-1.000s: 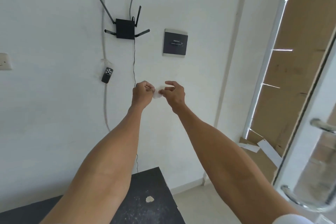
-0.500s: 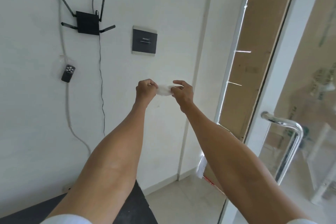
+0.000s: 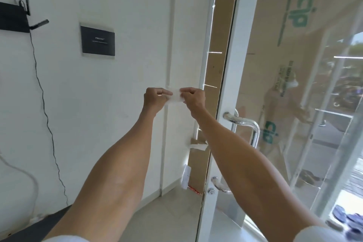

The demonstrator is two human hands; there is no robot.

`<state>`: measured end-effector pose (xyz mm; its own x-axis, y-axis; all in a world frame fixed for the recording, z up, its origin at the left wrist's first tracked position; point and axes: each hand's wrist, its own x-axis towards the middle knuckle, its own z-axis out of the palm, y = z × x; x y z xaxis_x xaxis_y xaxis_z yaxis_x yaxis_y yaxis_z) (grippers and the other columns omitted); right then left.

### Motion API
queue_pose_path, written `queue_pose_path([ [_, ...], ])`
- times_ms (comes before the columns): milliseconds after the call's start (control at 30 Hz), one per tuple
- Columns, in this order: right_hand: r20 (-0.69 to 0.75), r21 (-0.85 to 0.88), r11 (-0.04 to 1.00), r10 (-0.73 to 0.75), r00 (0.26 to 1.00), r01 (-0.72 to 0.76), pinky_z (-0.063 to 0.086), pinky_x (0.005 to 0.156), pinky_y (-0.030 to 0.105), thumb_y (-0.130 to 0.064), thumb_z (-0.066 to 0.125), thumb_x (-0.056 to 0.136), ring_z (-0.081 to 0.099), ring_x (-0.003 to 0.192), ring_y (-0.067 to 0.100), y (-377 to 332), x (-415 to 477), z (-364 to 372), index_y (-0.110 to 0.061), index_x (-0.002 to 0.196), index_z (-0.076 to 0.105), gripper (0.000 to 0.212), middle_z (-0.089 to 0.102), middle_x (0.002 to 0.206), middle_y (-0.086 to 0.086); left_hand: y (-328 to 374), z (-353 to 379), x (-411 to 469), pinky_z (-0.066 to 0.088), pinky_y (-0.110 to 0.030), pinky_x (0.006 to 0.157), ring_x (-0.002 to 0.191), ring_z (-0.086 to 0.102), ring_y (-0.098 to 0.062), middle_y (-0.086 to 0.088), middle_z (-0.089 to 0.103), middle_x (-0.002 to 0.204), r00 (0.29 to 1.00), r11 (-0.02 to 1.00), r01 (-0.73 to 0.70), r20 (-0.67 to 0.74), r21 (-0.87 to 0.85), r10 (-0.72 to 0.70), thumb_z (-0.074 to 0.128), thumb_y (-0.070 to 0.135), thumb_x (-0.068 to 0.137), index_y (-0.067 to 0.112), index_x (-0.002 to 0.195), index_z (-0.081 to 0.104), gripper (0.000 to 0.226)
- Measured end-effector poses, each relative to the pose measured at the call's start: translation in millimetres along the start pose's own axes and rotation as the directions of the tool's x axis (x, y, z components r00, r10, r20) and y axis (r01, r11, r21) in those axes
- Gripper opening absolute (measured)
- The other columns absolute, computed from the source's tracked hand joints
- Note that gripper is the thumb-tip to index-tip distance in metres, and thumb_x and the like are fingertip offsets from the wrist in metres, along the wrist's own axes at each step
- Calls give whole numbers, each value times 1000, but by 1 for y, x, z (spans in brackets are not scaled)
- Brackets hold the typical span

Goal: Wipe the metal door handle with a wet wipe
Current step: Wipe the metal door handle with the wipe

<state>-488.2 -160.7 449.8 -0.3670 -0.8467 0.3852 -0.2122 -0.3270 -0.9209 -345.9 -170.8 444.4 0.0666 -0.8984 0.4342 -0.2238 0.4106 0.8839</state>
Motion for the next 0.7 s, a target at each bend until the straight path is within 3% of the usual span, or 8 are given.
queue_pose_path([
  [133,-59,-57,998,5,998,-8,59,83,35,0,48,79,65,84,16,13,19,-47,-12,91,77,33,68,86,-2,5,52,4,54,-30,88,106,64,-23,-8,70,113,1000,1000,0,23,-19,0,56,-7,77,13,98,76,36],
  [233,-141,-136,991,-3,990,-16,59,68,21,0,45,77,61,65,6,24,32,-90,-17,88,77,39,67,84,-2,8,98,7,54,-36,96,109,64,-25,-8,69,118,996,999,23,88,-41,-19,61,-6,77,12,105,75,36],
  [267,-160,-145,989,-3,987,-21,60,67,25,1,44,77,61,62,7,28,36,-104,-16,88,77,39,68,83,-1,10,114,6,54,-39,97,110,64,-26,-8,68,119,993,999,26,113,-43,-21,61,-6,76,12,107,74,38],
  [333,-174,-161,987,-13,985,-15,61,77,41,2,45,76,66,71,17,35,43,-127,-11,92,77,38,70,83,2,12,140,3,54,-40,97,112,62,-26,-8,66,122,989,999,24,147,-45,-18,60,-8,75,12,110,73,42],
  [400,-186,-230,973,-43,982,-1,58,85,45,0,47,77,68,90,25,39,49,-151,-10,98,77,38,73,94,5,15,166,0,55,-37,94,112,62,-26,-8,65,124,986,999,20,165,-49,-11,60,-8,74,12,112,72,44],
  [500,-230,-279,960,-57,972,-10,58,85,41,-4,48,76,67,83,23,46,53,-182,-16,98,76,38,72,87,2,19,194,-5,59,-28,79,92,65,-18,-7,64,123,981,1000,15,193,-20,-10,60,-6,71,11,113,71,46],
  [567,-272,-300,953,-50,961,-35,57,85,35,-5,50,73,67,81,20,52,56,-201,-20,95,76,37,73,83,0,19,208,-8,60,-29,77,81,63,-14,-7,64,122,984,999,33,174,-23,-28,59,-4,71,12,110,72,44],
  [700,-294,-315,946,-25,955,-72,56,86,30,-3,58,72,68,83,18,64,59,-220,-16,93,77,31,71,78,0,17,216,-13,61,-37,81,96,63,-23,-8,65,122,987,997,58,149,-47,-51,60,-2,70,12,109,73,43],
])
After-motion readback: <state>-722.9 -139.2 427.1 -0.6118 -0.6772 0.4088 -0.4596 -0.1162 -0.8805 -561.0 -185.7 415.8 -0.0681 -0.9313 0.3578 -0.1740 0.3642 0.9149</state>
